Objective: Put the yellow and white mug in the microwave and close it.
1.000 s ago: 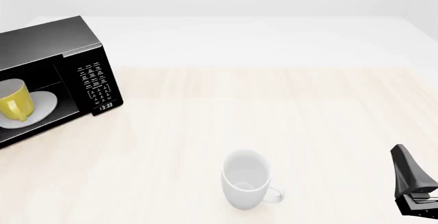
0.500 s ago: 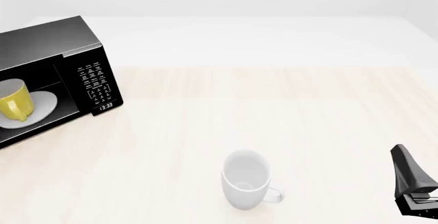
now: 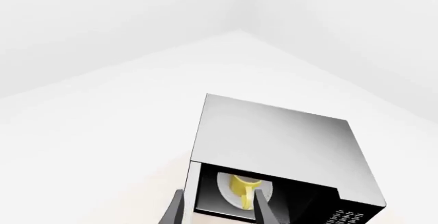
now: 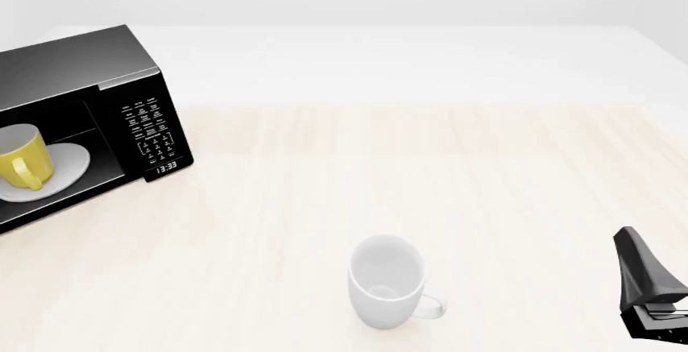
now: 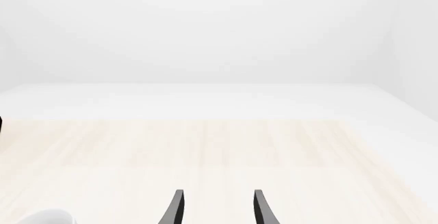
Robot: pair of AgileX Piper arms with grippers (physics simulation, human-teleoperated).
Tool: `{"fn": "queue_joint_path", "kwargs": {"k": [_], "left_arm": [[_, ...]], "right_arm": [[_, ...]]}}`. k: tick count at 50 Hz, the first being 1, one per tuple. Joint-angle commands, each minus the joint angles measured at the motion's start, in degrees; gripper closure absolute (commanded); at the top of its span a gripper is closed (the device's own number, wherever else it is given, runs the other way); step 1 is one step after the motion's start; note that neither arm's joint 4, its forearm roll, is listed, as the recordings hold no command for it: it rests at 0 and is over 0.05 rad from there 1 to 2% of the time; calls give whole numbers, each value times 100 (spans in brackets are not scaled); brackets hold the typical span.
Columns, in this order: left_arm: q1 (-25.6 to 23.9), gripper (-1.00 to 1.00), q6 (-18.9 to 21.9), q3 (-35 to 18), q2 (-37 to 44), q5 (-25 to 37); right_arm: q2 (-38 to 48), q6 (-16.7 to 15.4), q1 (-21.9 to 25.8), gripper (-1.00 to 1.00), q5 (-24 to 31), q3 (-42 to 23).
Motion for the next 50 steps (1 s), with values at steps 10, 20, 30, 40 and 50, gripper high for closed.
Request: {"fn": "queue_joint_path", "kwargs": {"k": [10,20,30,40,50], "left_arm": [[957,-100,-155,-55,315,-169],[1350,-100,-196,27,545,-318],[1588,-100,-233,29,671,-379],[1843,-100,-228,42,855,-478],[2077,-100,-180,100,1107,-599]], "right_arm": [[-13,0,0,-100,3,7],[-14,0,-1,-100,3,7],[-13,0,-1,-100,3,7],[-14,-1,-1,-100,3,7],[-12,0,0,-100,3,7]]}}
